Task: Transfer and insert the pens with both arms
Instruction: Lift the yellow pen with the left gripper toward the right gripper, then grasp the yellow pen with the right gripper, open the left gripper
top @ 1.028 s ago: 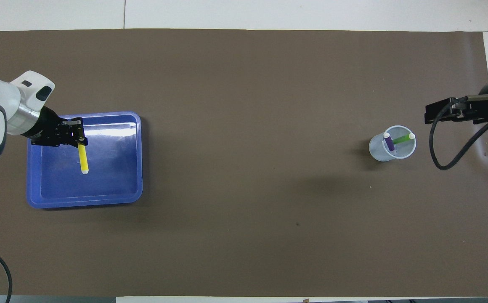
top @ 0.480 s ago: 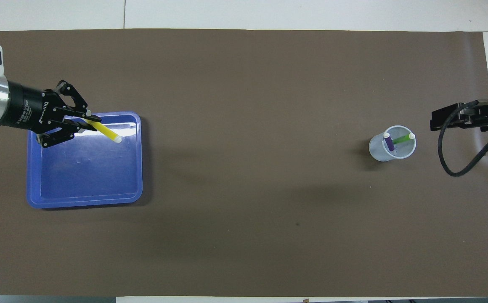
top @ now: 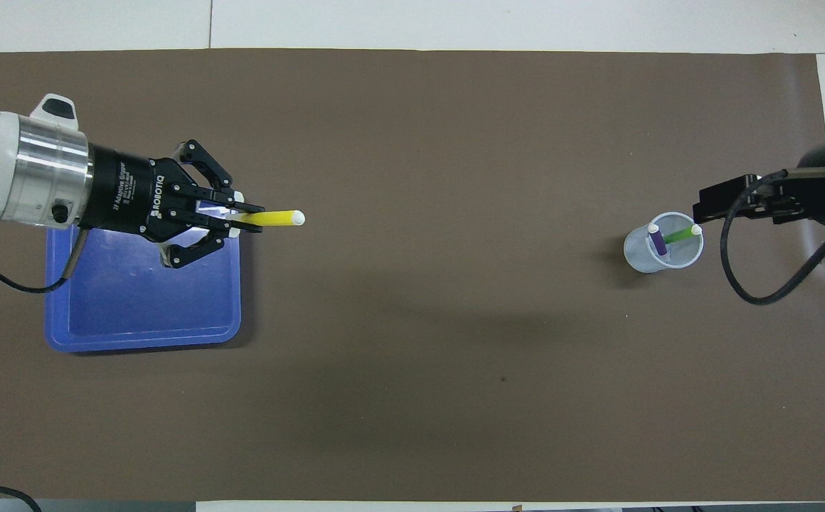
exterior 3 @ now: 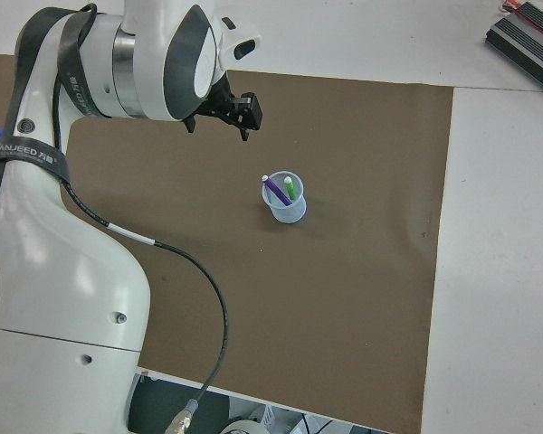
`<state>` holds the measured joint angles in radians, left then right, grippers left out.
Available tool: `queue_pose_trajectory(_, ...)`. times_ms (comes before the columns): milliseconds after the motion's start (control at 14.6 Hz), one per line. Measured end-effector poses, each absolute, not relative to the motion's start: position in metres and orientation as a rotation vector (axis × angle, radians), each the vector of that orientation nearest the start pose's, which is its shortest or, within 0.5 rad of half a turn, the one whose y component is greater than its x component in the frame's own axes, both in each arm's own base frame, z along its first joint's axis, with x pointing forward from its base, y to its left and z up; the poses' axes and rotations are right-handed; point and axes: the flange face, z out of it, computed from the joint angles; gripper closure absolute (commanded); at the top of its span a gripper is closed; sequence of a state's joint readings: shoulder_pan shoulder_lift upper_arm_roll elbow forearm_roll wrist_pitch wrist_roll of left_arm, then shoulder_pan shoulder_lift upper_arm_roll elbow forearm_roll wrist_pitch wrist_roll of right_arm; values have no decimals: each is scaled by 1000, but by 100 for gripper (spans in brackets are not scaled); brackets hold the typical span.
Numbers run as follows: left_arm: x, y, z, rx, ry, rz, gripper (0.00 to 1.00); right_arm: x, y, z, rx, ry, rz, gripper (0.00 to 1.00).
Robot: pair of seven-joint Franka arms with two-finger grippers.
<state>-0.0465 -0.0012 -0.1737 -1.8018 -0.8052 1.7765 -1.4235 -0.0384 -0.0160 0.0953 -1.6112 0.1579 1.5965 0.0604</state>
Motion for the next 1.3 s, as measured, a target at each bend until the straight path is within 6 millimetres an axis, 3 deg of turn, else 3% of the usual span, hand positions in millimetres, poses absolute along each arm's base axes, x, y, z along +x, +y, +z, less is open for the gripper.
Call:
queue_pose_trajectory(206,517,-224,549,1803,1637,-868,100,551,87,626,-2833,24,-35,0)
queue_pose_trajectory(548,478,-300,528,1590,1753,-834,100,547,177,640,-2647,126,-108,0)
queue_pose_trajectory(685,471,-309,525,1540,1776,-840,100,544,198,639,-2609,125,-120,0)
queue_pose_trajectory(1302,456,-325,519,1369,1810,-832,100,538,254,618,-2563,43,-93,0)
